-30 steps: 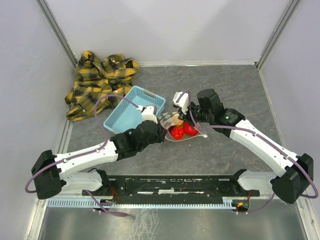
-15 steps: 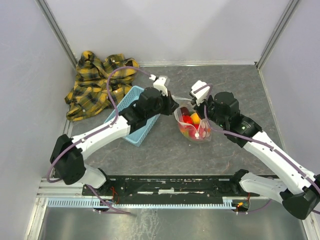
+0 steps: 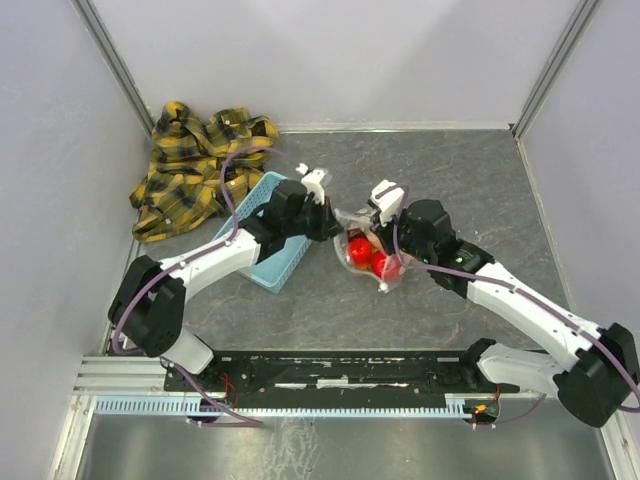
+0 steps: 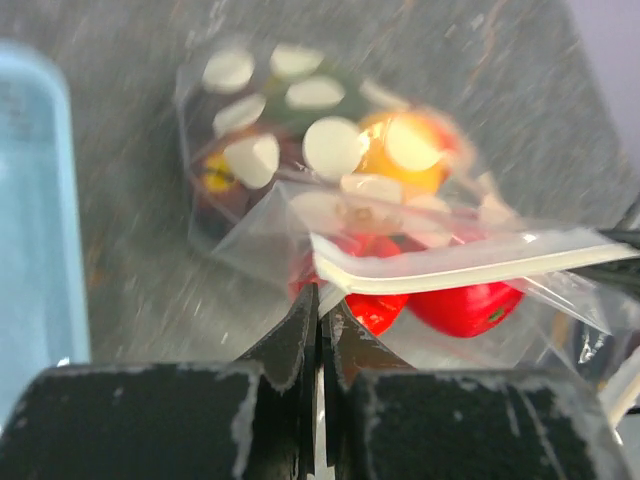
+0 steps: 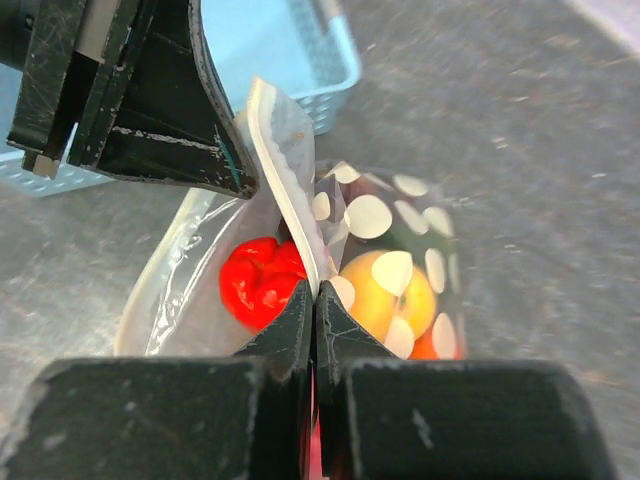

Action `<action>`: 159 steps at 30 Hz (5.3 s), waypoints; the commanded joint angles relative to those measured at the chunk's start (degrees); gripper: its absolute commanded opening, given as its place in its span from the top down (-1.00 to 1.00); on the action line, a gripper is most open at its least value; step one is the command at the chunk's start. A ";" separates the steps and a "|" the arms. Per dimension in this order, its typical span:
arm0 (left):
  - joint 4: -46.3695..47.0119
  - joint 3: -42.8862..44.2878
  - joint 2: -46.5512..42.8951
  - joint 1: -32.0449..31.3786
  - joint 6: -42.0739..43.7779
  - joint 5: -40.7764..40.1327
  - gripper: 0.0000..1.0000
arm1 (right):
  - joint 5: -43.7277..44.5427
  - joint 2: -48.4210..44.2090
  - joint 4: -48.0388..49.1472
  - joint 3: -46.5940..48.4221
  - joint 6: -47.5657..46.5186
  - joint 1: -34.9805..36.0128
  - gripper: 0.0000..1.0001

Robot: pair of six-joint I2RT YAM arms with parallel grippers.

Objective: Open the zip-top bag and remove the fake food
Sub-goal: Adjust the zipper food storage bag at the center of the board, then pick up the fake fruit from the zipper food storage bag.

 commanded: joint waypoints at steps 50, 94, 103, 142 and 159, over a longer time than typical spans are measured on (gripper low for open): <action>24.67 -31.71 -24.42 -8.73 -26.90 -17.31 -0.46 | -11.63 4.70 20.28 -9.36 18.33 0.11 0.97; 27.42 -24.56 1.42 -13.26 -30.71 -33.13 -0.53 | -13.59 7.80 23.26 -12.10 20.71 0.15 0.97; 30.87 -24.04 2.87 -13.34 -33.48 -35.55 -0.56 | -13.69 7.93 22.84 -11.97 20.48 0.15 0.97; 30.82 -17.00 15.07 -13.90 -41.76 -44.91 -0.49 | -14.87 9.37 23.37 -13.41 21.32 0.13 0.97; 38.04 -17.21 15.89 -13.35 -34.02 -43.09 -0.09 | -14.71 8.11 22.66 -14.19 20.96 0.14 0.97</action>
